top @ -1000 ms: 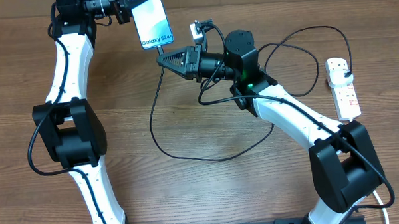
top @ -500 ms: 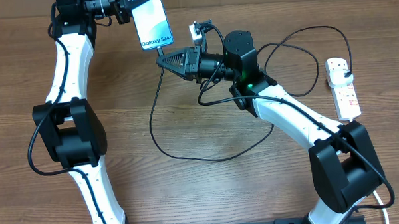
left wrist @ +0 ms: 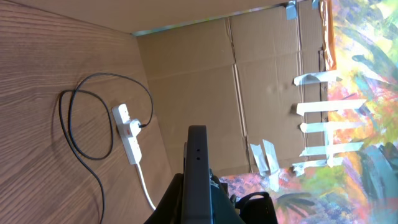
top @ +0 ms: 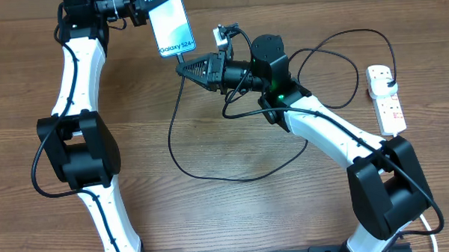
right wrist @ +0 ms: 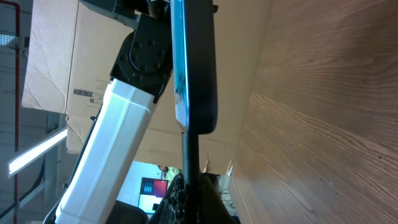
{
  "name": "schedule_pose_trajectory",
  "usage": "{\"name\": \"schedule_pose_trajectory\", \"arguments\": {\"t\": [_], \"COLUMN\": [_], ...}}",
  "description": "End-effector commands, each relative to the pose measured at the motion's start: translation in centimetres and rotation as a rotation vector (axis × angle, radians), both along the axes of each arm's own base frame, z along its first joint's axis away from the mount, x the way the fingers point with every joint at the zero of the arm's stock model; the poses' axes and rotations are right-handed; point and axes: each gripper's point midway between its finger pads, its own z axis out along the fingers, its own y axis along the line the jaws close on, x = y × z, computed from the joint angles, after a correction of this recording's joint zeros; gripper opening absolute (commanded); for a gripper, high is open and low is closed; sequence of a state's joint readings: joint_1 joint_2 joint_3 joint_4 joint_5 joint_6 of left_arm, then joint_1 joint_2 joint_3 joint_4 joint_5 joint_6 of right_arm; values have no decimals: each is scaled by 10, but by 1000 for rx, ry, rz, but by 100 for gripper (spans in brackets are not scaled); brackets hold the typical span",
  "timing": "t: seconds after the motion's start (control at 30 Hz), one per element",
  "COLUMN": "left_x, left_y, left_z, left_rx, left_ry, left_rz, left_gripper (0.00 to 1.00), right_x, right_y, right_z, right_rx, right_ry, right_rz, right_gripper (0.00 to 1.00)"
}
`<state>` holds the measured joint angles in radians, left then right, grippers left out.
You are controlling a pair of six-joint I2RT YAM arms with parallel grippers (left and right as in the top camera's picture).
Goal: Plug charger to phone and switch on socket
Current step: 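Push the connector upward into the phone's port with the right gripper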
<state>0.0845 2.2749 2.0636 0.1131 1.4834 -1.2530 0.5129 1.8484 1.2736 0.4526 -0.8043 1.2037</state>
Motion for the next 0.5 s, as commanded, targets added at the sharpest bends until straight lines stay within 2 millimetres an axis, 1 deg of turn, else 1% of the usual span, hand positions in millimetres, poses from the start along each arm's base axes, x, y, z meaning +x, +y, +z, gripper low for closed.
{"name": "schedule_pose_trajectory", "arguments": {"t": [0.0,0.23,0.47], "left_x": [-20,-22,-22], "left_y": [-14,-16,-18], "left_z": [8,8,8], "left_rx": [-5,-5,-5], "left_ry": [-34,-35,-34], "left_rz": [-111,-123,-124], "left_gripper": [4,4,4], "right_x": [20,23,29], "right_y": [-13,-14,-17], "right_z": [21,22,28], "right_rx": [19,21,36], "right_ry": [-53,-58,-73], "right_rz": [-120,-139,-176], "right_gripper": [4,4,4]}}
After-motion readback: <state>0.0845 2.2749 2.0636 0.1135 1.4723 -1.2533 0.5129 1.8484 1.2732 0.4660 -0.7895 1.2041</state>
